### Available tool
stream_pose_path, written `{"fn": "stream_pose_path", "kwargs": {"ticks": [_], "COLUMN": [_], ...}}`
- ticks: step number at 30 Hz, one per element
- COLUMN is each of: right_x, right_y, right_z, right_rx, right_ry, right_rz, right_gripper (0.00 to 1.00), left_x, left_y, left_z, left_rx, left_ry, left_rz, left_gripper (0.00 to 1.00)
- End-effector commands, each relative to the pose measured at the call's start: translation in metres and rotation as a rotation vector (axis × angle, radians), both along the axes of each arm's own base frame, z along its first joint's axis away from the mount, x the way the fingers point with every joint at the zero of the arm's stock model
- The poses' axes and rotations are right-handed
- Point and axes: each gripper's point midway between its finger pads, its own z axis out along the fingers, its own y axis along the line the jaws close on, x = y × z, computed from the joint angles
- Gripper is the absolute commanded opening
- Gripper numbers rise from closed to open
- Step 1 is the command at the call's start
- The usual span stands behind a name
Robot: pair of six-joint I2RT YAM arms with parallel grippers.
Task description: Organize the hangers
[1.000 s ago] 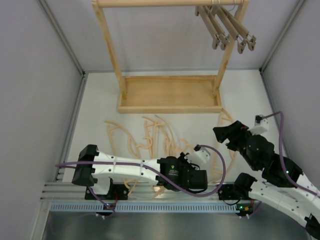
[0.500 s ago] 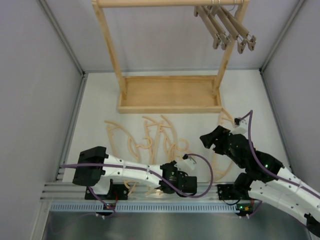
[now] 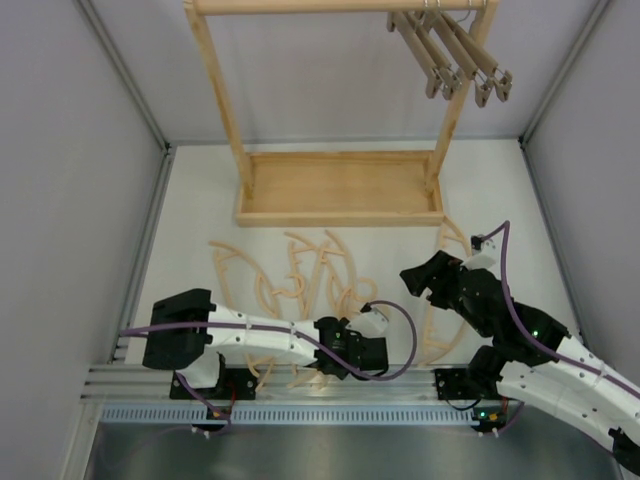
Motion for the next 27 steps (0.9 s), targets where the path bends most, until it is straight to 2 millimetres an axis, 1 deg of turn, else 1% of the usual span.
{"fn": "stream_pose_path", "kwargs": {"ticks": [1,5,9,10,15,17,19,20,22,23,27], "right_x": [0.002,0.002,0.002,0.001,0.0,0.0,0.0,0.0,-0.001,-0.001,-0.001], "right_y": [0.006,0.005,0.004,0.004,0.003,0.003,0.003,0.003,0.003,0.002,0.001], "right_z": [0.014,0.016,0.015,0.014,0.011,0.011,0.011,0.012,0.012,0.012,0.014], "right_rx": [0.046,0.054,0.051,0.051,0.053,0.054,0.056,0.059,0.061,0.059,0.059], "right_ry": [-0.043,-0.051,-0.051,-0.05,-0.048,-0.048,-0.049,-0.051,-0.051,-0.05,-0.052], "right_rz": [0.01,0.007,0.006,0.008,0.006,0.008,0.009,0.007,0.009,0.009,0.008], "right_gripper": [0.77,0.77,0.77,0.78,0.78,0.77,0.77,0.77,0.77,0.78,0.77], "left_x": [0.004,0.011,0.015,0.015,0.015,0.014,0.014,0.015,0.015,0.016,0.017], "left_y": [-0.006,-0.002,0.002,0.002,0.005,0.006,0.006,0.005,0.004,0.003,0.0], "left_z": [-0.006,-0.011,-0.018,-0.019,-0.026,-0.028,-0.028,-0.027,-0.023,-0.021,-0.008], "left_rx": [-0.026,-0.017,-0.016,-0.017,-0.006,-0.005,-0.005,-0.008,-0.021,-0.027,-0.07], "left_ry": [0.007,0.009,0.023,0.027,0.038,0.04,0.04,0.038,0.037,0.033,0.026], "left_rz": [0.0,0.02,0.033,0.032,0.036,0.038,0.038,0.039,0.036,0.037,0.038], "left_gripper": [0.46,0.45,0.39,0.36,0.26,0.2,0.15,0.08,0.02,0.0,0.0]}}
